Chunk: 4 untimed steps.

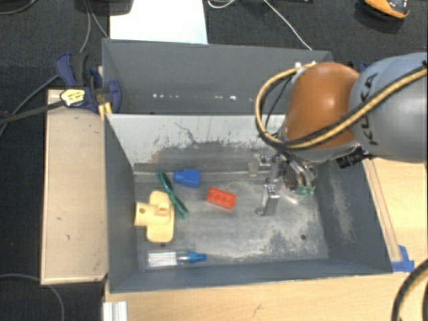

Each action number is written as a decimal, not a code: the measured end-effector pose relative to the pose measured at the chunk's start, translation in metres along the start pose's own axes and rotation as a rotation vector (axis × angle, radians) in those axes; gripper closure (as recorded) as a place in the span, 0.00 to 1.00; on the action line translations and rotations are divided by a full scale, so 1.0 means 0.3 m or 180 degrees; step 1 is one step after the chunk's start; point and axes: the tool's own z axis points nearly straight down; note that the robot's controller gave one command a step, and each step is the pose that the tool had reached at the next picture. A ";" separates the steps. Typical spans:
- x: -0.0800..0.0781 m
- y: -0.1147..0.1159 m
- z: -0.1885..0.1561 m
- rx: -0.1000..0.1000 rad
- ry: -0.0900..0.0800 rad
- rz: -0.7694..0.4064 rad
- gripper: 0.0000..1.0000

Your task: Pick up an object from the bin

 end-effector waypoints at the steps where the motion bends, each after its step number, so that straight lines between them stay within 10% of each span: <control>1: -0.006 -0.001 -0.016 -0.0001 -0.0027 0.0004 0.00; 2: -0.050 0.202 0.292 -0.0009 0.0015 0.0018 0.00; 3: -0.068 0.160 0.061 -0.0005 -0.0055 0.0157 0.00; 4: -0.024 0.152 0.291 -0.0008 0.0026 0.0128 0.00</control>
Offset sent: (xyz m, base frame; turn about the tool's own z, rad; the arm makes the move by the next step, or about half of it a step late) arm 0.0149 0.0570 -0.0833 0.0108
